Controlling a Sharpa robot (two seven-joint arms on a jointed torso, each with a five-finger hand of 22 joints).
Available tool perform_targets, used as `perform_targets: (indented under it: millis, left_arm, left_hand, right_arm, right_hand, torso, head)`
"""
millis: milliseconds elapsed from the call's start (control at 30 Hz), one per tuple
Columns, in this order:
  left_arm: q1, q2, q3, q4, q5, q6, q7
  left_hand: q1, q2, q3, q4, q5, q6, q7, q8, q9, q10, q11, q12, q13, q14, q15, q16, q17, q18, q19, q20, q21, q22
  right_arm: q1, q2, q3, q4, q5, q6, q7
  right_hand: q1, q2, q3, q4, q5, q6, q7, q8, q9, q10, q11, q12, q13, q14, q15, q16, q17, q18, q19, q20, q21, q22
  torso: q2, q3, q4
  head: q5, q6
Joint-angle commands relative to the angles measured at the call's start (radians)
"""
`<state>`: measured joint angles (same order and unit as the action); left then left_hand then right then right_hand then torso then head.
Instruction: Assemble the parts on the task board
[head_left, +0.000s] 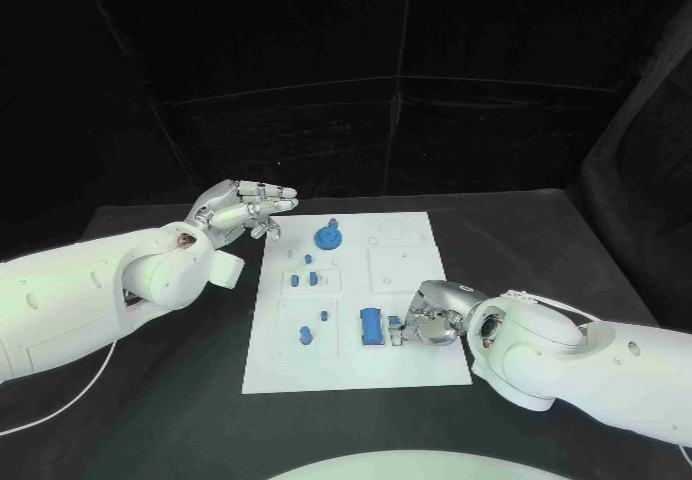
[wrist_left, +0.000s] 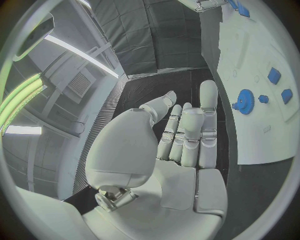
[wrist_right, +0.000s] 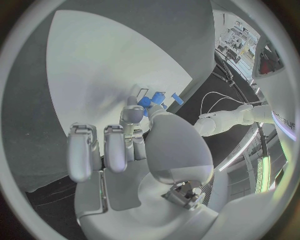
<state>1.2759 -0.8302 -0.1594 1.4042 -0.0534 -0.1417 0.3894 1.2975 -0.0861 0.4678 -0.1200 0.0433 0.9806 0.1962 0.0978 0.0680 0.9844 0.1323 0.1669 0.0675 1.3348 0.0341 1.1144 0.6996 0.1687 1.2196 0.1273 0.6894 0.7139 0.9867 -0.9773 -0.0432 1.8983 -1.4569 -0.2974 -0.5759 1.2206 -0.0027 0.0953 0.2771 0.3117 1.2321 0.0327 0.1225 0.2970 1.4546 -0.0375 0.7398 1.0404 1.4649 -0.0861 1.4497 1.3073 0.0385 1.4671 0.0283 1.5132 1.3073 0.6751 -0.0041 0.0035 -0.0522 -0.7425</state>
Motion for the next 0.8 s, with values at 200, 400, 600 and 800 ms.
perform_targets:
  millis: [200, 400, 600, 800]
  left_arm:
    - [0.001, 0.000, 0.001, 0.002, 0.003, 0.010, 0.003]
    - [0.001, 0.000, 0.001, 0.002, 0.003, 0.010, 0.002]
    - [0.001, 0.001, 0.001, 0.001, 0.003, 0.010, 0.002]
    - [0.001, 0.002, 0.001, 0.001, 0.003, 0.010, 0.001]
  left_hand:
    - [0.001, 0.006, -0.003, -0.001, 0.006, -0.005, 0.001, 0.000, -0.001, -0.005, -0.002, 0.006, -0.001, -0.009, -0.001, 0.001, -0.002, 0.014, -0.005, 0.001, -0.005, -0.001]
    - [0.000, 0.006, -0.004, -0.001, 0.006, -0.006, 0.001, 0.000, -0.001, -0.007, -0.001, 0.008, -0.001, -0.010, -0.001, 0.001, -0.003, 0.014, -0.006, 0.002, -0.005, -0.002]
    - [0.000, 0.006, -0.004, -0.001, 0.006, -0.006, 0.001, 0.000, -0.001, -0.007, -0.001, 0.008, -0.001, -0.010, -0.001, 0.001, -0.003, 0.014, -0.006, 0.002, -0.005, -0.002]
    - [0.000, 0.006, -0.004, -0.001, 0.006, -0.006, 0.001, 0.000, -0.001, -0.007, -0.001, 0.008, -0.001, -0.010, -0.001, 0.001, -0.003, 0.014, -0.006, 0.002, -0.005, -0.002]
  right_arm:
    - [0.001, 0.008, 0.000, -0.005, 0.009, 0.031, -0.013]
    - [0.001, 0.013, 0.000, -0.010, 0.002, 0.028, -0.014]
    - [0.001, 0.017, 0.000, -0.012, -0.013, 0.010, -0.016]
    - [0.001, 0.015, 0.000, -0.010, -0.018, -0.005, -0.016]
  right_hand:
    - [-0.011, 0.003, 0.000, 0.007, -0.001, 0.000, 0.009, -0.003, -0.001, -0.002, 0.006, 0.005, 0.002, 0.075, -0.005, 0.004, 0.109, -0.019, 0.053, -0.004, 0.005, 0.203]
    - [-0.046, -0.022, -0.009, 0.011, -0.008, -0.002, 0.013, -0.005, -0.004, -0.006, 0.009, -0.007, -0.003, 0.073, -0.002, -0.003, 0.101, -0.018, 0.049, -0.003, 0.002, 0.200]
    - [-0.174, -0.079, -0.135, 0.011, -0.063, -0.013, 0.019, -0.006, -0.007, -0.023, 0.014, -0.041, -0.017, 0.068, 0.003, -0.026, 0.074, -0.013, 0.036, 0.003, -0.013, 0.184]
    - [-0.201, -0.076, -0.183, 0.015, -0.121, -0.016, 0.020, -0.005, -0.007, -0.027, 0.017, -0.047, -0.018, 0.067, 0.004, -0.031, 0.069, -0.012, 0.034, 0.004, -0.016, 0.182]
  torso:
    - [0.000, 0.0001, -0.0007]
    - [0.000, 0.0000, -0.0001]
    - [0.000, 0.0005, -0.0008]
    - [0.001, 0.0008, -0.0012]
  head:
    - [0.002, 0.000]
    - [0.000, 0.001]
    - [-0.001, 0.002]
    - [-0.002, 0.002]
